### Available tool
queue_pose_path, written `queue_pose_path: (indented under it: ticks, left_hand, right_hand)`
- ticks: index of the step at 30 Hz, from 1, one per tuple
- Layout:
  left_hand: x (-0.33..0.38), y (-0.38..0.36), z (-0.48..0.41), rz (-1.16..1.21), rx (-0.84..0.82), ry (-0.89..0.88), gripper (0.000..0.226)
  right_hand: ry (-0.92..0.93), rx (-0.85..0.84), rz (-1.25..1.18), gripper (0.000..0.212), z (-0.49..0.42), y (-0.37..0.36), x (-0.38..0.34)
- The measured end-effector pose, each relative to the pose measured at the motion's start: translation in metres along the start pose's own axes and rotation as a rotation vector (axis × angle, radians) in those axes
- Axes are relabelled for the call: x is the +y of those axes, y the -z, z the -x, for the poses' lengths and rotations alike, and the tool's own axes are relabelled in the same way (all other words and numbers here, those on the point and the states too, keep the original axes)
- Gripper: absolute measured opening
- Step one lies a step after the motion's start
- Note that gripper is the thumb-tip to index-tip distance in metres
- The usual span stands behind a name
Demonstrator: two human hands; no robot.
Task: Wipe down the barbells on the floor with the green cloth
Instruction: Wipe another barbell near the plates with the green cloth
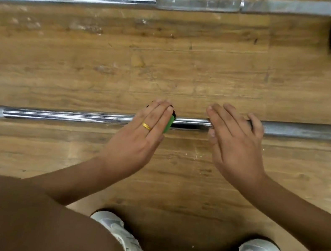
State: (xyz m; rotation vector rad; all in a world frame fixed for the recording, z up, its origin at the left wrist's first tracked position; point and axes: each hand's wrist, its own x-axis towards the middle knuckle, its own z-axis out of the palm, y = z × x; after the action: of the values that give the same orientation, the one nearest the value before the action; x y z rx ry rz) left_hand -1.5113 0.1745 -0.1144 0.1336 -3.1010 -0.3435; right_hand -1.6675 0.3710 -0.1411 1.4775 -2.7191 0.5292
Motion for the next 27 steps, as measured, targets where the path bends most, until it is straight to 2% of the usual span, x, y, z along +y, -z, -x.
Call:
queue_pose_path:
  ticks: [3, 6, 12, 21, 27]
  left_hand:
    - [-0.002, -0.011, 0.000, -0.060, 0.041, -0.076, 0.060]
    - [0.007, -0.015, -0.012, -0.081, 0.077, -0.115, 0.066]
    - [0.038, -0.008, -0.044, -0.045, 0.060, -0.106, 0.064]
    - [0.019, -0.008, -0.016, -0.004, 0.053, 0.036, 0.059]
    - [0.017, -0.005, -0.020, 0.004, 0.014, 0.015, 0.052]
  right_hand:
    - [0.024, 0.109, 0.033, 0.040, 0.001, -0.012, 0.003]
    - [0.024, 0.139, 0.038, 0.039, 0.000, -0.014, 0.001]
    - [-0.005, 0.078, 0.072, 0.041, 0.001, -0.007, -0.002]
    - [0.014, 0.170, 0.026, 0.040, 0.003, -0.020, 0.002]
    - [0.008, 0.172, 0.004, 0.040, 0.003, -0.018, 0.001]
